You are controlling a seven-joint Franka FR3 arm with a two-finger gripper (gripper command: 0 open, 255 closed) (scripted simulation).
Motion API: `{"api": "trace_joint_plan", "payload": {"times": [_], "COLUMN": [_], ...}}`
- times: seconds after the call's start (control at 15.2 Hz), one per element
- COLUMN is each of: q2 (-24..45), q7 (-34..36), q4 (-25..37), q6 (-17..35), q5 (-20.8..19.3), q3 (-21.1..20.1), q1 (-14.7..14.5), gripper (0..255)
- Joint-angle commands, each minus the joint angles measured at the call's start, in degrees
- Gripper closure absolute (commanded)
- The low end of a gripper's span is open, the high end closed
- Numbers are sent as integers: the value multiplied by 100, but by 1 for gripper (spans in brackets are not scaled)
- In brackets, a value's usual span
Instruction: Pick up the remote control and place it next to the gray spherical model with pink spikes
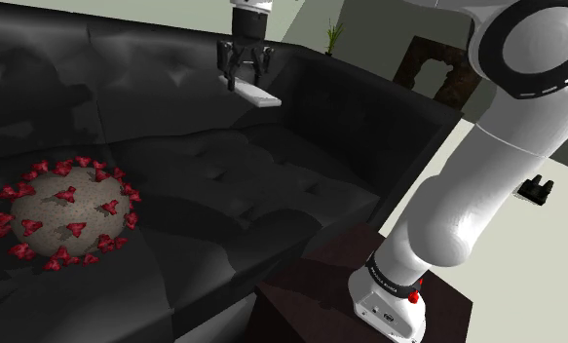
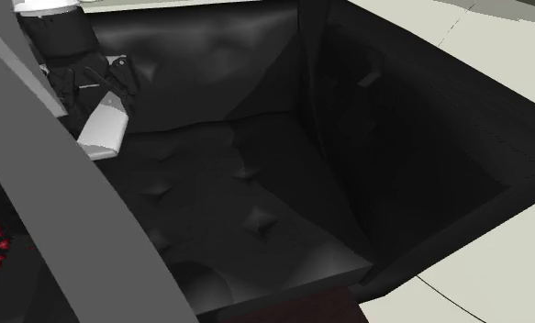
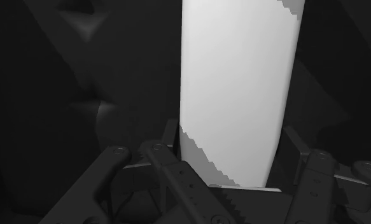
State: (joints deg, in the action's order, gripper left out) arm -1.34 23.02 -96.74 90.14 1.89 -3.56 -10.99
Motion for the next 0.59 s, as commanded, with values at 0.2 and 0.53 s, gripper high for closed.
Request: {"api": "trace_joint_plan", "payload": {"times": [0.2,0.53], "q2": [-235,-355], "q7": [674,1338], "q4": [-208,-338], "q6": [-1,45], "q5": [94,196], "q3": [-347,-707], "q1": [-325,-639], "gripper": [255,255]}}
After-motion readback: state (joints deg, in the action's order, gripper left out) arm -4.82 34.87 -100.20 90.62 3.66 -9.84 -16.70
